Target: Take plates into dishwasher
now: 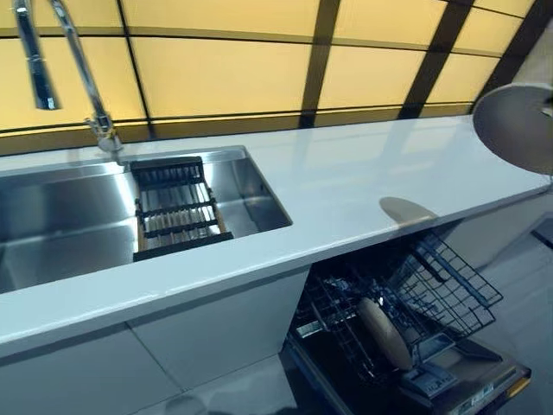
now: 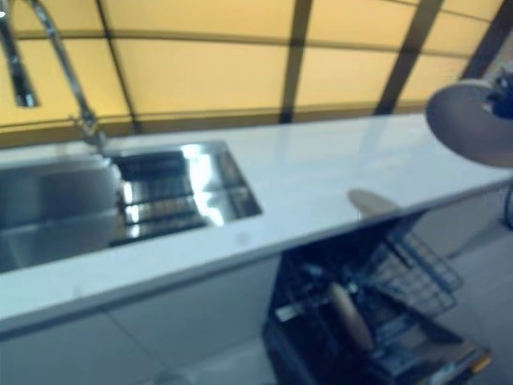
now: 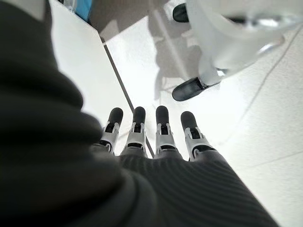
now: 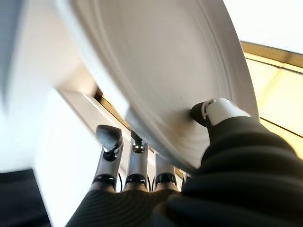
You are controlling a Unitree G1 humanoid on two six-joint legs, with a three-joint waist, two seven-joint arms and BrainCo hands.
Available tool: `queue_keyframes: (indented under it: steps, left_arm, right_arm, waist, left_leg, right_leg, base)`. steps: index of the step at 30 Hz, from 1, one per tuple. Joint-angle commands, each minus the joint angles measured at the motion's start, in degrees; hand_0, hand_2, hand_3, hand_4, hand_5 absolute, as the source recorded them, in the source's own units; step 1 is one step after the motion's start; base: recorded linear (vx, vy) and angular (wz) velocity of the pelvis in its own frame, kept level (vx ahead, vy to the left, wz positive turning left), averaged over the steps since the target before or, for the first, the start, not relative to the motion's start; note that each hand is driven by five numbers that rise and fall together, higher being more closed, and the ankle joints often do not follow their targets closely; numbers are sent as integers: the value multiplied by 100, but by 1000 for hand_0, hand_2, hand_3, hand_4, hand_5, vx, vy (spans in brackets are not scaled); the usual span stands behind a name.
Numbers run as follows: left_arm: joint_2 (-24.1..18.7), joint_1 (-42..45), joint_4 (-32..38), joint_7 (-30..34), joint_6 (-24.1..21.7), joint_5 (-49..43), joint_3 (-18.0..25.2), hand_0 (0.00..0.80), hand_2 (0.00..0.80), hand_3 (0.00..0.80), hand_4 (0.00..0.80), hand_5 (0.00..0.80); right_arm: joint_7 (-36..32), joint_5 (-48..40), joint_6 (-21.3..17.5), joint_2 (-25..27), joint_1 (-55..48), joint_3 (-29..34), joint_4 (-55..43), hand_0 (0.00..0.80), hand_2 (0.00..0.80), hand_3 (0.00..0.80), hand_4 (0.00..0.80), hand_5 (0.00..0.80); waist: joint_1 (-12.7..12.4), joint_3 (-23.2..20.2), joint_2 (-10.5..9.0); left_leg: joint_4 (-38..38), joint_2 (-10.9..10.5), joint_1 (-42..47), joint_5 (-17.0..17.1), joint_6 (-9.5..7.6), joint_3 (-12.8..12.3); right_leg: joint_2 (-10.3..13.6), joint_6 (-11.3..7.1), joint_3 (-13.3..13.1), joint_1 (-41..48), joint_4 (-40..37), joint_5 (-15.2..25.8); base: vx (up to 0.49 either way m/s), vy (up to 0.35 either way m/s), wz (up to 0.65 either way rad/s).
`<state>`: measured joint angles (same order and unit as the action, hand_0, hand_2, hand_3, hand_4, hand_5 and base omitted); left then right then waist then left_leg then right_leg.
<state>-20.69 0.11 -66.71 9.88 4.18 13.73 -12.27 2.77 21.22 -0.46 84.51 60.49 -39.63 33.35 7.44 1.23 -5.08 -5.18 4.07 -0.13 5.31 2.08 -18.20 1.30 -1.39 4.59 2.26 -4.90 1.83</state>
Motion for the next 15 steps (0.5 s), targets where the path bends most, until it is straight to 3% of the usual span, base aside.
queue_keyframes:
  steps: [1,10,12,15]
  left_arm:
    - [-69,-199,-307,-162,-138,-116,-100,0,0,0,0,0]
    - [-89,-233,-207,-247,-148,49,16,0,0,0,0,0]
    - [-84,-198,-219,-324,-149,93,112,0,0,0,0,0]
    - [-104,-120,-226,-371,-219,275,336,0,0,0,0,0]
  right_arm:
    - [-6,-392,-61,348,-247,795,240,800,800,800,800,800]
    - [-337,-830,53,18,-2439,2881,-300,800,800,800,800,800]
    - [-327,-838,166,-225,-2688,3130,-542,800,800,800,800,800]
    - [-291,-847,325,-638,-2555,2977,-857,800,800,800,800,800]
  waist:
    - [-8,-229,-26]
    - [232,-100,133]
    - [120,-28,112]
    - [-123,202,86]
  left_leg:
    - [18,-372,446,-967,-320,266]
    - [18,-273,396,-910,-229,197]
    - [18,-304,368,-798,-246,418]
    - [123,-321,290,-703,-257,1121]
  right_leg:
    - [-80,-539,-74,66,83,-99]
    - [-280,-375,-248,-76,148,-210]
    - [-290,-288,-325,-82,91,-159]
    - [-250,-221,-538,-107,159,-131]
  base:
    - [-59,-128,-29]
    - [-85,-141,-9]
    - [-74,-180,-6]
    - [-91,-102,-59]
